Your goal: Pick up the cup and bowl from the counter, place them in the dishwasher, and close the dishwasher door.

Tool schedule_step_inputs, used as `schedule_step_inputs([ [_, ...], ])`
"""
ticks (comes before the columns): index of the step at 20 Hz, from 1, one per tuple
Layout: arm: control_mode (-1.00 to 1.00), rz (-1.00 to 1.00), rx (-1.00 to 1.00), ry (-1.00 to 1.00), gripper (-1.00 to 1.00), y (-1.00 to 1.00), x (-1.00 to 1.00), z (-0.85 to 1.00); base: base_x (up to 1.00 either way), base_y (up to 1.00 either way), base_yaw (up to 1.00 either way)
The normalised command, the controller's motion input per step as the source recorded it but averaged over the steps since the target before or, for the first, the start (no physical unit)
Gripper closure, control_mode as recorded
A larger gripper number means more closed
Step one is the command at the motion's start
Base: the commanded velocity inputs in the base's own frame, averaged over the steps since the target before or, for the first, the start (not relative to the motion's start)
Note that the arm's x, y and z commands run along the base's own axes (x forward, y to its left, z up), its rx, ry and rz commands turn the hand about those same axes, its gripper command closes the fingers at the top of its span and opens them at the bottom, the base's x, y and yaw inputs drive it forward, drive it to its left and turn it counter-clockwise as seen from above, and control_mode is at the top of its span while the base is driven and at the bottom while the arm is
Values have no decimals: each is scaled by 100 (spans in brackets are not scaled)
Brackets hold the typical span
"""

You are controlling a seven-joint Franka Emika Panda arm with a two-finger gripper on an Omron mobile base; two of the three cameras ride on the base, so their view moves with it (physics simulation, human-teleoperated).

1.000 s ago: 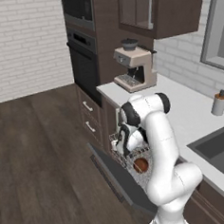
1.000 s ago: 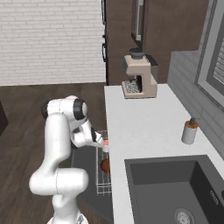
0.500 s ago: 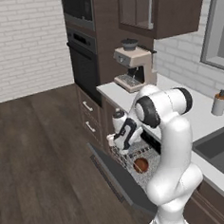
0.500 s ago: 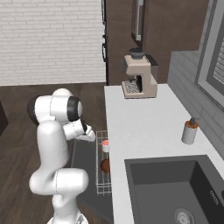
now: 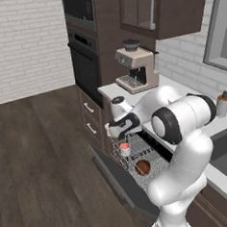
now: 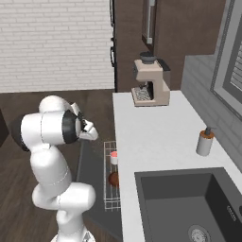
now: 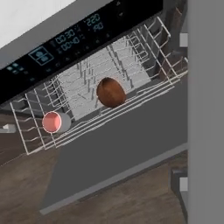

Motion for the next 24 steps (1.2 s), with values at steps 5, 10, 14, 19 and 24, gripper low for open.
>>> schedule_step_inputs([
  [5,-100,10,-1,16,-100,10,-78,100,0,0,0],
  [10,-100,17,-13,11,-100,57,-86,52,0,0,0],
  [14,-100,8,-19,-6,-100,78,-18,-23,0,0,0],
  [19,-100,1,-14,-1,-100,38,9,-16,0,0,0],
  [24,-100,0,-14,1,-100,12,23,-42,0,0,0],
])
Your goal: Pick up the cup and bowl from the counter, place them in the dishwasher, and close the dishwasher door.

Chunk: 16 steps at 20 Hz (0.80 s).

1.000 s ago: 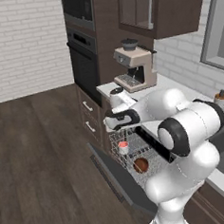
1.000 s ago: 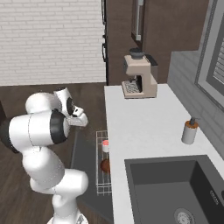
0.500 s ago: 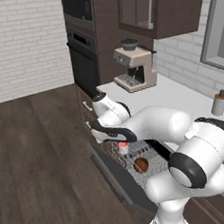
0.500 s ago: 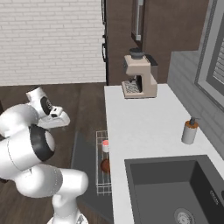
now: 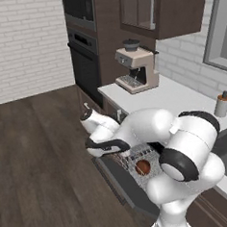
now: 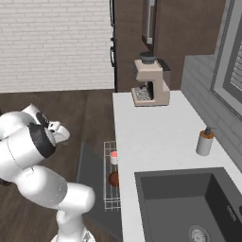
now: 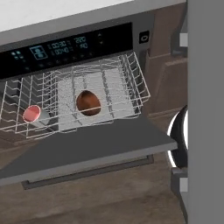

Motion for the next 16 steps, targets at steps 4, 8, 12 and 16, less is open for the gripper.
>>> schedule_step_inputs([
  [4,-100,0,-13,0,-100,11,6,-41,0,0,0],
  [8,-100,0,-17,0,-100,30,18,-64,0,0,0],
  [12,-100,0,-17,0,-100,48,11,-61,0,0,0],
  [16,-100,-1,-18,0,-100,52,26,-55,0,0,0],
])
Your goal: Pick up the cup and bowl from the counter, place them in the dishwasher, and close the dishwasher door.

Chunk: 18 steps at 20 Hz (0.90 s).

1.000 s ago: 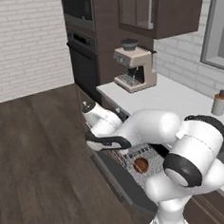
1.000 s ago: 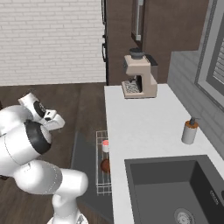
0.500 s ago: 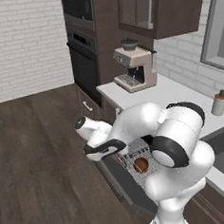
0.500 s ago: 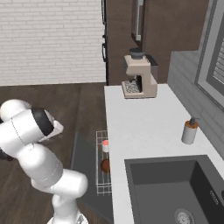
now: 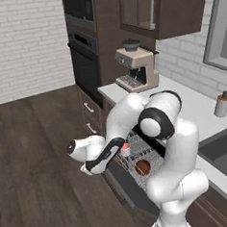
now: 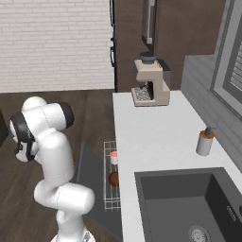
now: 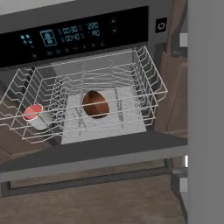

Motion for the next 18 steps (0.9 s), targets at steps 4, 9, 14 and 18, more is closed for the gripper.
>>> schedule_step_inputs([
  [4,-100,-6,-13,0,-100,24,38,-39,0,0,0],
  [9,-100,-9,-16,0,-100,28,35,-43,0,0,0],
  [14,-100,-8,-22,1,-100,10,33,-70,0,0,0],
  [18,-100,0,-18,0,-100,-10,35,-86,0,0,0],
])
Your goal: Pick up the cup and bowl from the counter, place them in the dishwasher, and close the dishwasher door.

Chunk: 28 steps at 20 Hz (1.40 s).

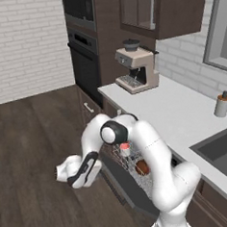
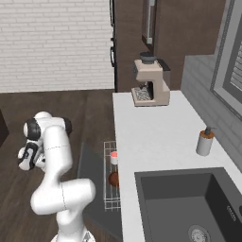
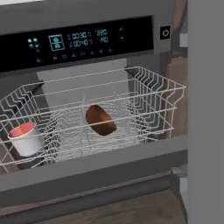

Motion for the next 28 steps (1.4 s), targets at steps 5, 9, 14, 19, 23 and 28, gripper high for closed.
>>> schedule_step_inputs([
  [5,-100,0,-15,0,-100,-3,40,-66,0,0,0],
  [9,-100,0,-17,1,-100,0,51,-74,0,0,0],
  [14,-100,0,-14,0,-100,-8,43,-62,0,0,0],
  [19,-100,0,-21,7,-100,4,63,-91,0,0,0],
  [23,-100,0,-25,16,-100,24,76,-100,0,0,0],
  [28,-100,0,-30,16,-100,55,82,-100,0,0,0],
])
